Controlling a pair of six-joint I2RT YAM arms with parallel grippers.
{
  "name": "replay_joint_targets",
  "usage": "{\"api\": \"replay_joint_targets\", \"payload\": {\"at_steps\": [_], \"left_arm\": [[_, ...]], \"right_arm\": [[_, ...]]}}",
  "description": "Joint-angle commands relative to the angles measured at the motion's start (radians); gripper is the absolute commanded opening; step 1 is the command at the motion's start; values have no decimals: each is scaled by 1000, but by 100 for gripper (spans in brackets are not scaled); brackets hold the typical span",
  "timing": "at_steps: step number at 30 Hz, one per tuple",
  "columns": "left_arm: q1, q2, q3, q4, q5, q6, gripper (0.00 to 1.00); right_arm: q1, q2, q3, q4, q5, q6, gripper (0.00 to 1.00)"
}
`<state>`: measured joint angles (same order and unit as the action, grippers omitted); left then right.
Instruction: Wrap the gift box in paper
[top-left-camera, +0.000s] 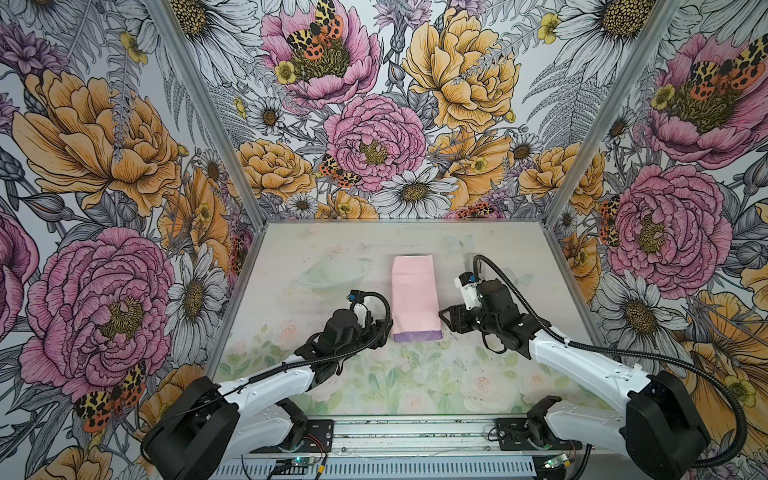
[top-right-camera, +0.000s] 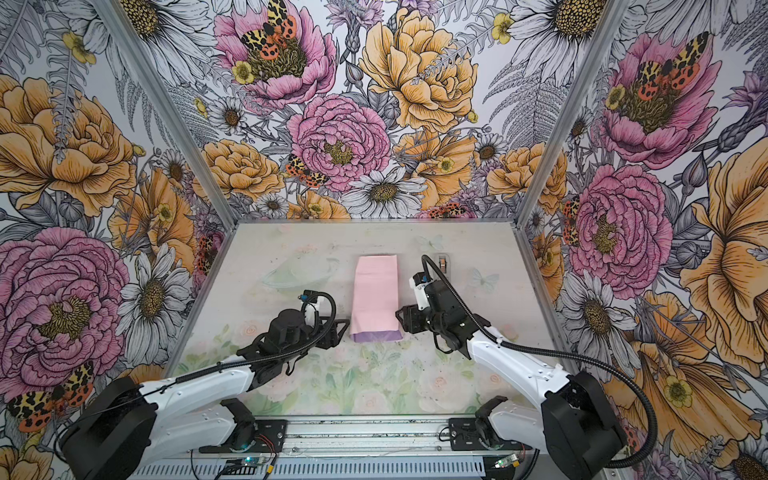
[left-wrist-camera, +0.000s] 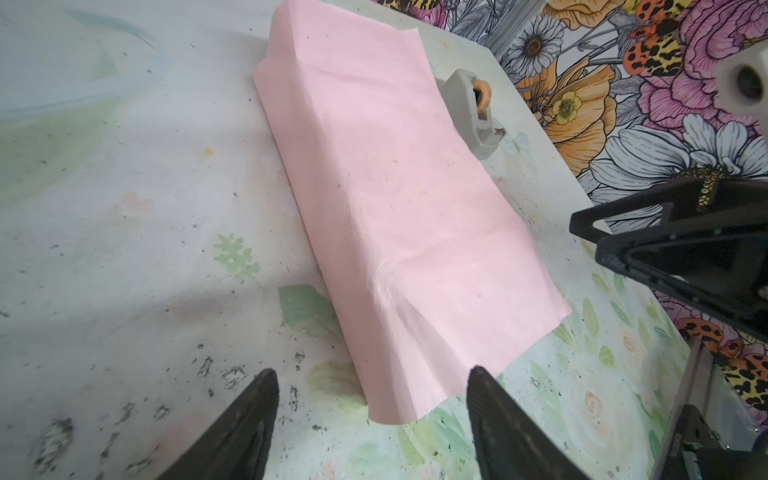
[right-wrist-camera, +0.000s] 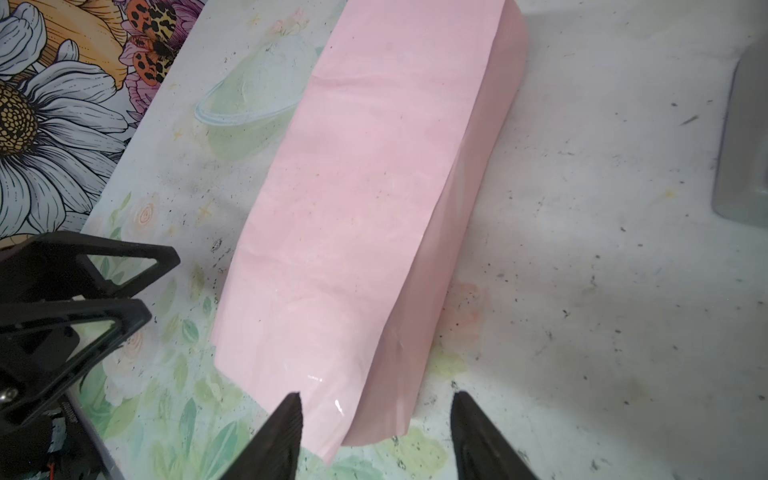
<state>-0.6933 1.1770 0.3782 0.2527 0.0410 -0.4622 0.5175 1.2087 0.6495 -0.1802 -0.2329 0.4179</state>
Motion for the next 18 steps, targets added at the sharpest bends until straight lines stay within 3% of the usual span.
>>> {"api": "replay_joint_targets", "payload": {"at_steps": [1, 18], "left_arm": [[-23, 68, 37, 92, 21, 20, 73], [-31, 241, 85, 120, -2, -4, 69]], "right_arm": [[13, 59, -13, 113, -9, -20, 60], [39, 212, 5, 133, 42, -43, 60]]}}
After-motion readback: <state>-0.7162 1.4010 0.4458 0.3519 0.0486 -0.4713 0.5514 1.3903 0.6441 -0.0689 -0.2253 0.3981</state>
